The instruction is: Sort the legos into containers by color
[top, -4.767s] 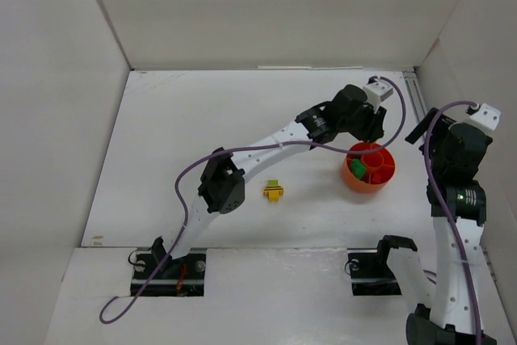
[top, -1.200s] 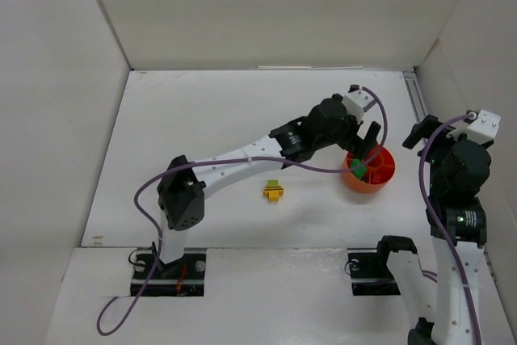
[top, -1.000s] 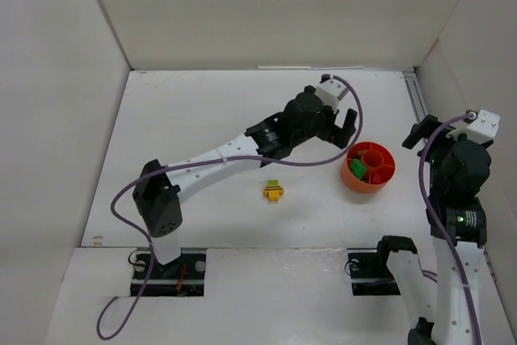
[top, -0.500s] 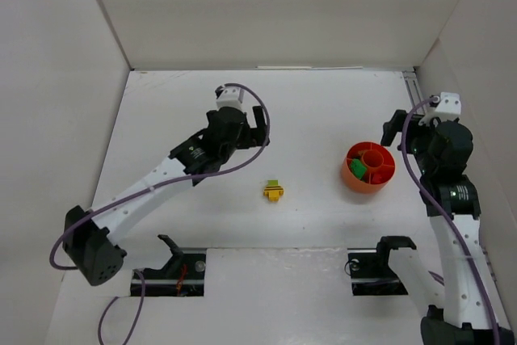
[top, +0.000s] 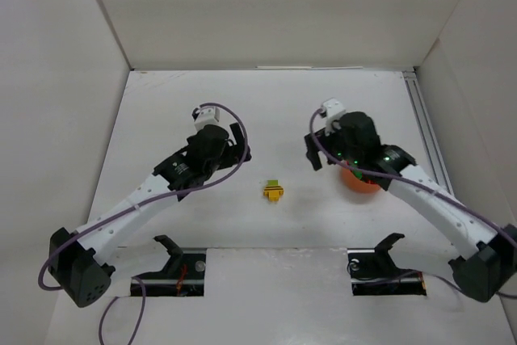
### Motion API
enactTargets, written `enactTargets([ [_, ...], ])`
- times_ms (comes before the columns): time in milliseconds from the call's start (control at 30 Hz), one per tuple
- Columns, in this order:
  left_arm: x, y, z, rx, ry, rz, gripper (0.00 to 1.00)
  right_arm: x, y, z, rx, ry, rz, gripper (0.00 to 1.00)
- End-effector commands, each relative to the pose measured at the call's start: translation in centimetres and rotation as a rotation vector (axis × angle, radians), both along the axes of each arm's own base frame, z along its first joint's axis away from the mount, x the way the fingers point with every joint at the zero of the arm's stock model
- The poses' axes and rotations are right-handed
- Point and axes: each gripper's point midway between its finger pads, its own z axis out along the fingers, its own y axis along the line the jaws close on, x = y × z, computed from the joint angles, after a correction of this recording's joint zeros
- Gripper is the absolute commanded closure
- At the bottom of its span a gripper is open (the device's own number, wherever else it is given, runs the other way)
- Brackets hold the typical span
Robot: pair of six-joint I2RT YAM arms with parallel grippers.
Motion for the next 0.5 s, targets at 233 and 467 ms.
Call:
enactTargets([
  [233,-4.5,1.4,-3.3,-0.078,0.116,-0.019,0.0,-0.3,10.3,-4.8,0.06,0.133,0.079,0.15],
  [467,-6.5,1.9,-3.8,-0.126,0.145,-0.03,0.0,0.3,14.2,-7.3,0.135,0.206,-0.039,0.19],
])
